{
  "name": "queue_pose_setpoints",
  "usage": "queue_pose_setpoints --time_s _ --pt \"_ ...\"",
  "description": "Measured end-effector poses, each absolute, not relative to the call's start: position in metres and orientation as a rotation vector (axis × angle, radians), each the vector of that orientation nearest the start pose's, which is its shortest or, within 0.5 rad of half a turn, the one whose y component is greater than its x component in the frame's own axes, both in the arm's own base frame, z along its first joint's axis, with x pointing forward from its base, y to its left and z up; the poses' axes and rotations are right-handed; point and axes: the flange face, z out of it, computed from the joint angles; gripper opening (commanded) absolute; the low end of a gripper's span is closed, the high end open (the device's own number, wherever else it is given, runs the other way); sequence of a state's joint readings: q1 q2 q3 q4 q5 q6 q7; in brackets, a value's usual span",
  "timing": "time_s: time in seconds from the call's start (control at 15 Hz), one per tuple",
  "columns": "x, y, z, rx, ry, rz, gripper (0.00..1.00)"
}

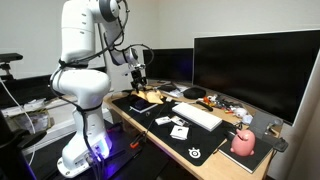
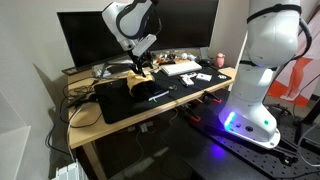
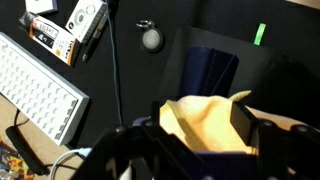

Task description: Wrap the gloves in the yellow towel

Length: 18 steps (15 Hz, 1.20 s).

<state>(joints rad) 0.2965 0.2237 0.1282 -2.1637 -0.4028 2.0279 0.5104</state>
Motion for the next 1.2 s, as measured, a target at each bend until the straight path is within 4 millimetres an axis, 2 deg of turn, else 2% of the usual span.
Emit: queue_pose_setpoints --time_s 0.33,0.6,0.87,1.07,1.2 --pt "0.485 0.21 0.287 -3.464 -0.304 0.191 1.0" --pt "0.484 0.218 0.281 -3.387 -0.279 0.081 1.0" --pt "0.483 0.218 0.275 -3.34 -0.237 0.004 0.99" --pt "0.483 0.215 0.273 -3.33 -0.195 -0.026 0.88" --pt "0.481 0.214 0.272 -3.336 -0.174 -0.029 0.65"
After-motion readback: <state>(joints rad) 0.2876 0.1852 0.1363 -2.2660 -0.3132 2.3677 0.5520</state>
